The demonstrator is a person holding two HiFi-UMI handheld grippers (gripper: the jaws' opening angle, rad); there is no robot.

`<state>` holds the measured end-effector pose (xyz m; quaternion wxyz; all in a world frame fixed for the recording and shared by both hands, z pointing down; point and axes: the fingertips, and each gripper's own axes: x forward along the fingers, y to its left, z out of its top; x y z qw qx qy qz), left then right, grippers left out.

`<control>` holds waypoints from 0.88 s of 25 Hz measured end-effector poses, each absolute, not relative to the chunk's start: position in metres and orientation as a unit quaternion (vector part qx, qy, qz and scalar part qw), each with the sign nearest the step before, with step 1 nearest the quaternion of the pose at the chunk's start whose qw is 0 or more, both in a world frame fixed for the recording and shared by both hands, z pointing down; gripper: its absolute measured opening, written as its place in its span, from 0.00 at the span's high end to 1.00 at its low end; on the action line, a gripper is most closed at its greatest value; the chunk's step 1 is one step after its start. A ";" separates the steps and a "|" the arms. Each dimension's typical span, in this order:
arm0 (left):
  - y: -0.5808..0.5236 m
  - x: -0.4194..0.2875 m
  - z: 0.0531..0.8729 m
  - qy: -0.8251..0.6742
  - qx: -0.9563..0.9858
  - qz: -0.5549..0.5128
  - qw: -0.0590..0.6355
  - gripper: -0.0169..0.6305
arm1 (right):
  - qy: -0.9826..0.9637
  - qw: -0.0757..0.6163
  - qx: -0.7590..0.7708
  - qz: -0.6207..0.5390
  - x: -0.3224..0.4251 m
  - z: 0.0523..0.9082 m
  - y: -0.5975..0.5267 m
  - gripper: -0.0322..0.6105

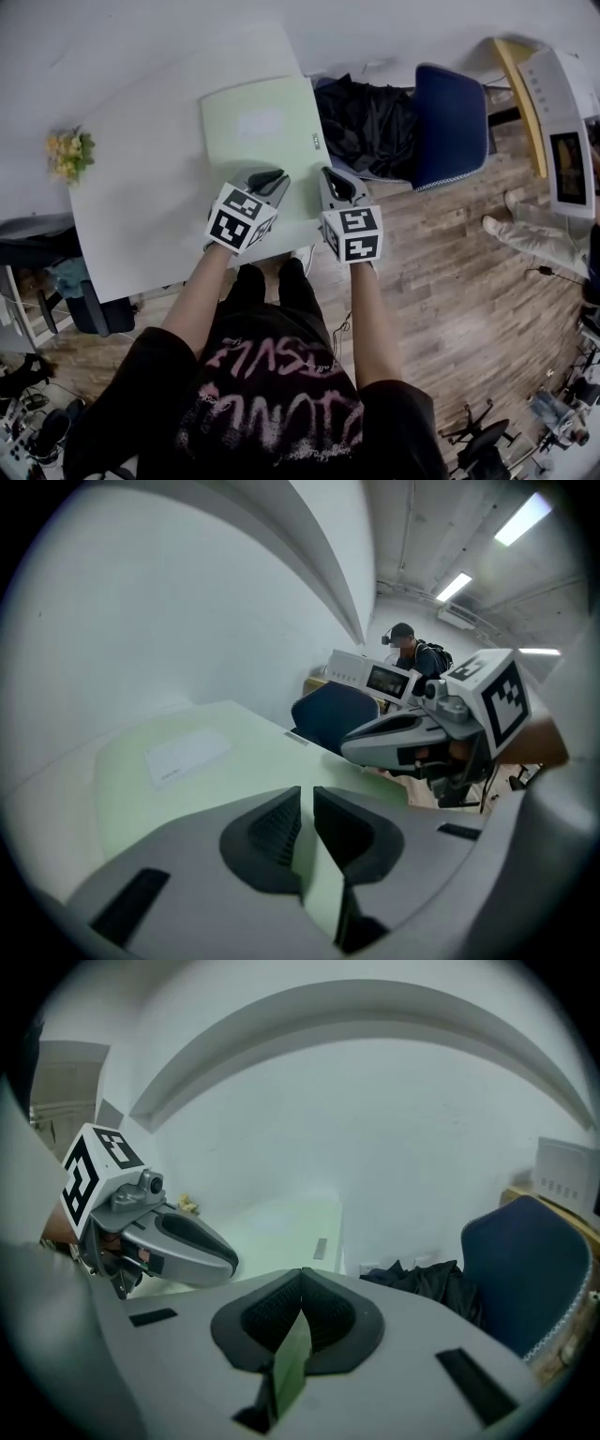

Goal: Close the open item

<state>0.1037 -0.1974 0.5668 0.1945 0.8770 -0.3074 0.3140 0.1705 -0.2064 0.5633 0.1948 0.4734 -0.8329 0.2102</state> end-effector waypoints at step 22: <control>-0.201 0.106 0.582 -0.287 0.861 0.372 0.197 0.96 | -0.826 0.271 0.434 0.236 0.159 0.583 -0.253 0.93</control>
